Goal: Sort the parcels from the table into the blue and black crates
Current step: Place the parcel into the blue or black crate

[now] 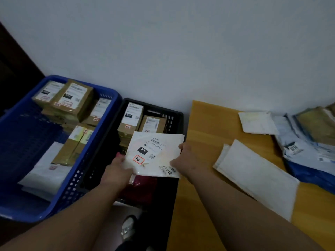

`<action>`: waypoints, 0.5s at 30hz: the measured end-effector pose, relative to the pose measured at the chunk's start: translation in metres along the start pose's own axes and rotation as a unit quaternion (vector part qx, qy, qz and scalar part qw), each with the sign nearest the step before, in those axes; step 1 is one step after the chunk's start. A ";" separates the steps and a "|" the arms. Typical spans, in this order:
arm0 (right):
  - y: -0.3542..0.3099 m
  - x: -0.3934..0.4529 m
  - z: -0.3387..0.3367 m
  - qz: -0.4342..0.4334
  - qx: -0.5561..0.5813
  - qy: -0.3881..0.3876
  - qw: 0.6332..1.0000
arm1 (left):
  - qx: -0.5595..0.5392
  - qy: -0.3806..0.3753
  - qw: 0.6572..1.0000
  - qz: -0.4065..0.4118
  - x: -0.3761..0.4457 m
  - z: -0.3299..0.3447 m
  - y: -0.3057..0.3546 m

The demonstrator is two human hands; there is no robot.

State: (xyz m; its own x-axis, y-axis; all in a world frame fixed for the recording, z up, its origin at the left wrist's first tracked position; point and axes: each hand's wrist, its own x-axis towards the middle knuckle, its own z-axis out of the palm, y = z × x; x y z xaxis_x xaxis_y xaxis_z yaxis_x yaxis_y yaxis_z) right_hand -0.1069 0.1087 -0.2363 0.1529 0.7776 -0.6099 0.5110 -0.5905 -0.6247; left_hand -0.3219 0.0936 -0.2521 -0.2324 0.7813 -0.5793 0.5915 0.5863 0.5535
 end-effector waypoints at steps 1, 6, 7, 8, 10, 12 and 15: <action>-0.003 0.006 0.015 -0.001 -0.031 -0.007 0.999 | 0.028 -0.009 1.000 -0.001 0.011 -0.008 -0.008; -0.005 0.039 0.080 0.021 -0.113 -0.042 0.992 | 0.118 -0.063 0.991 -0.012 0.059 -0.030 -0.048; -0.003 0.046 0.090 0.028 -0.122 -0.045 0.991 | 0.129 -0.073 0.989 -0.019 0.068 -0.031 -0.054; -0.001 0.051 0.100 0.036 -0.129 -0.050 0.990 | 0.133 -0.085 0.987 -0.028 0.075 -0.031 -0.060; 0.003 0.062 0.118 0.050 -0.144 -0.061 0.986 | 0.135 -0.104 0.984 -0.048 0.090 -0.029 -0.069; 0.008 0.071 0.134 0.058 -0.157 -0.067 0.984 | 0.137 -0.115 0.982 -0.062 0.106 -0.026 -0.081; 0.015 0.079 0.151 0.064 -0.171 -0.084 0.980 | 0.144 -0.132 0.978 -0.075 0.122 -0.022 -0.094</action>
State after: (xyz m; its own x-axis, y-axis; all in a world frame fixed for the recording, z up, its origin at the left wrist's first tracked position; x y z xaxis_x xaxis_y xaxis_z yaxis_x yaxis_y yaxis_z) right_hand -0.2154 0.1284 -0.3672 0.1078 0.6384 -0.7621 0.7550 -0.5513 -0.3551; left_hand -0.4230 0.1384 -0.3618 -0.1473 0.5862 -0.7967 0.7673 0.5760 0.2819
